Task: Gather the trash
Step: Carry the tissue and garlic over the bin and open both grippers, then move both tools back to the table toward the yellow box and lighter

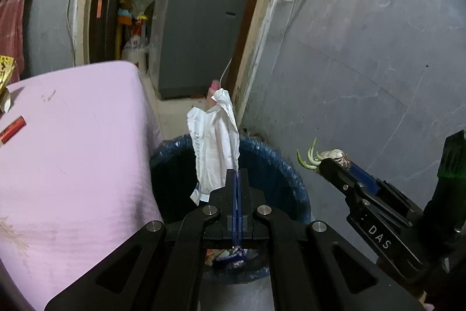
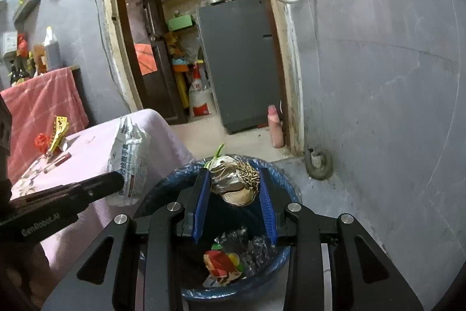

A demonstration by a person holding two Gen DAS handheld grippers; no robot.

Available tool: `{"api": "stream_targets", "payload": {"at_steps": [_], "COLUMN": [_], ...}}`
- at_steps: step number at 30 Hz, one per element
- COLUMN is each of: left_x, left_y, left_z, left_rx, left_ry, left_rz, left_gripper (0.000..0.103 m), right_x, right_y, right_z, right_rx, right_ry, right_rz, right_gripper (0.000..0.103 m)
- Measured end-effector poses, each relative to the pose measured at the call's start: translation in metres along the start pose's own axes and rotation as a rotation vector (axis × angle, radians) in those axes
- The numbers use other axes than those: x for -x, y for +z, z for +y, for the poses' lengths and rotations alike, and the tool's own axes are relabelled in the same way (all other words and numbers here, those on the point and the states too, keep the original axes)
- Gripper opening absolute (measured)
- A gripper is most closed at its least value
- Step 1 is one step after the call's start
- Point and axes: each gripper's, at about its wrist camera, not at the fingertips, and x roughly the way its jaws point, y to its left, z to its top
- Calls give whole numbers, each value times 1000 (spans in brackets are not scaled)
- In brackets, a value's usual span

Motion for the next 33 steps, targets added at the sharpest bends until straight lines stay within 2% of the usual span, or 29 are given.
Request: {"api": "stream_targets", "payload": {"at_steps": [10,24,28,30,33], "left_x": [-13,-17,-11,-5,5], "left_y": [-4,-13,-10,-9,-6], "left_z": [7,8,13,14,14], "left_rx": [29,49,73,82,81], "left_ry": [15,56,44,44,55], "left_rz": [52,57,25,-5,-51], "left_gripper": [0,1,18,20,26], "right_x": [-14,-19,-17,-15,-10], "right_y": [-11,-19,-15,-12,-5], "right_z": [-1,-5,-6,-5,-1], "right_rx": [-8,-12,-12,-11,-5], "right_ry": [12,20,20,20,16], "right_rz": [26,20,8,-2,-26], "right_gripper": [31,34,41,42,49]}}
